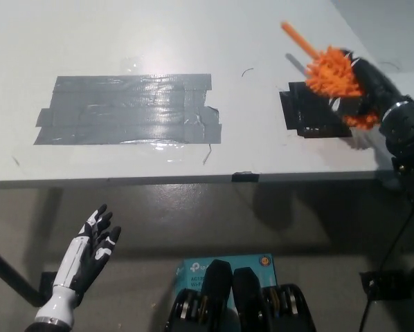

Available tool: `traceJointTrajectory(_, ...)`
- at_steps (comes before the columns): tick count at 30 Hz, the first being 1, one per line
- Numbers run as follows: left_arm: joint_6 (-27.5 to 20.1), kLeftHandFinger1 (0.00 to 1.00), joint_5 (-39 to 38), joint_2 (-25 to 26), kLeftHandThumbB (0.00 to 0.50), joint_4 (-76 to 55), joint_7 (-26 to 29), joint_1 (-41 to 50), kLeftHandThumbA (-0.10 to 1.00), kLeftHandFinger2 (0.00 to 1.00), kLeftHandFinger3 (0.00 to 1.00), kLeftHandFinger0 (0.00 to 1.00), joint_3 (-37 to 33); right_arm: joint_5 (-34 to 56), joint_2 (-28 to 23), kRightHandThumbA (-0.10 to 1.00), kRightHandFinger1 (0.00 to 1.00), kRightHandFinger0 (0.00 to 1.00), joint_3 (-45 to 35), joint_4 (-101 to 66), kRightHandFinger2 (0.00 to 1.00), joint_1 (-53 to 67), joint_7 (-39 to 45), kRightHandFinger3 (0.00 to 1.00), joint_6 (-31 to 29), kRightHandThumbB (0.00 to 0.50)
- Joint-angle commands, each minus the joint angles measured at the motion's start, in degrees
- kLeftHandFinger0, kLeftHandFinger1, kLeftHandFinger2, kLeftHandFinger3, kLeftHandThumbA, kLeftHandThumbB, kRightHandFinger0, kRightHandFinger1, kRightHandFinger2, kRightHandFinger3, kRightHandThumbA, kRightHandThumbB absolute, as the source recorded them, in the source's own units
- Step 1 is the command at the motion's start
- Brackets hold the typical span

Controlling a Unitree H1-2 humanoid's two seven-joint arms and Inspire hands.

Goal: A person hands an oraange duster to the robot and the robot grabs it with its right hand and places it on the black marked spot infron tof it on the desk

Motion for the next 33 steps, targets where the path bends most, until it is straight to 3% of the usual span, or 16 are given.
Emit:
traceJointTrajectory(1, -1.5, 1.0, -0.1, 0.9, 0.062, -0.6, -0.2, -1.4, 0.74, 1.0, 1.0, 1.0, 0.3, 4.1, -1.6, 0.6, 1.0, 1.0, 0.6, 1.6, 1.0, -4.8, 11.3, 1.0, -1.8, 0.388)
traceJointTrajectory(10, -2.2, 1.0, 0.7, 0.9, 0.045, -0.4, 0.1, -1.5, 0.69, 1.0, 1.0, 1.0, -0.1, 6.7, -2.1, 0.58, 1.0, 1.0, -1.7, -1.7, 1.0, -4.0, 13.6, 1.0, -0.2, 0.356)
traceJointTrajectory(13, -2.2, 1.0, 0.3, 0.9, 0.054, -0.4, 0.0, -1.8, 0.67, 1.0, 1.0, 1.0, 0.1, 5.2, -3.6, 0.66, 1.0, 1.0, -1.7, -4.1, 1.0, -4.2, 12.6, 1.0, -0.3, 0.367)
traceJointTrajectory(17, -2.0, 1.0, 0.6, 1.1, 0.049, -0.6, 0.0, -2.2, 0.67, 1.0, 1.0, 1.0, 0.1, 6.1, -5.0, 0.68, 1.0, 1.0, -5.0, -7.0, 1.0, -4.3, 9.7, 1.0, -1.2, 0.355)
traceJointTrajectory(19, -1.9, 1.0, 0.7, 1.1, 0.051, -0.5, 0.2, -2.5, 0.68, 1.0, 1.0, 1.0, 0.1, 6.4, -5.6, 0.73, 1.0, 1.0, -7.1, -9.1, 1.0, -4.2, 8.3, 1.0, -1.2, 0.384)
traceJointTrajectory(21, -2.0, 1.0, 0.9, 1.1, 0.046, -0.4, 0.3, -2.5, 0.68, 1.0, 1.0, 1.0, 0.1, 5.8, -6.3, 0.84, 1.0, 1.0, -7.9, -11.0, 1.0, -4.1, 7.2, 1.0, -1.1, 0.4)
traceJointTrajectory(22, -2.0, 1.0, 1.2, 1.1, 0.052, -0.3, 0.5, -2.7, 0.68, 1.0, 1.0, 1.0, 0.1, 5.5, -6.9, 0.83, 1.0, 1.0, -9.6, -14.1, 1.0, -4.0, 5.7, 1.0, -1.6, 0.371)
traceJointTrajectory(24, -2.3, 1.0, 1.3, 1.2, 0.046, 0.1, 0.5, -2.9, 0.68, 1.0, 1.0, 1.0, 0.0, 5.3, -8.1, 0.84, 1.0, 1.0, -12.1, -19.2, 1.0, -4.4, 4.2, 1.0, -2.0, 0.356)
traceJointTrajectory(27, -2.2, 1.0, 0.7, 1.1, 0.047, 0.2, 0.2, -3.0, 0.69, 1.0, 1.0, 1.0, 0.1, 6.2, -9.2, 0.83, 1.0, 1.0, -14.7, -24.3, 1.0, -4.8, 4.0, 1.0, -3.3, 0.379)
traceJointTrajectory(29, -2.0, 1.0, 0.8, 1.0, 0.048, 0.4, 0.3, -3.4, 0.69, 1.0, 1.0, 1.0, 0.1, 6.7, -9.7, 0.86, 1.0, 1.0, -15.9, -28.0, 1.0, -4.8, 4.9, 1.0, -2.2, 0.383)
traceJointTrajectory(33, -1.7, 1.0, 0.7, 0.8, 0.041, 1.2, 0.3, -5.3, 0.69, 1.0, 1.0, 1.0, 0.0, 8.4, -10.0, 0.83, 1.0, 1.0, -18.4, -38.6, 1.0, -3.9, 6.3, 1.0, 1.5, 0.338)
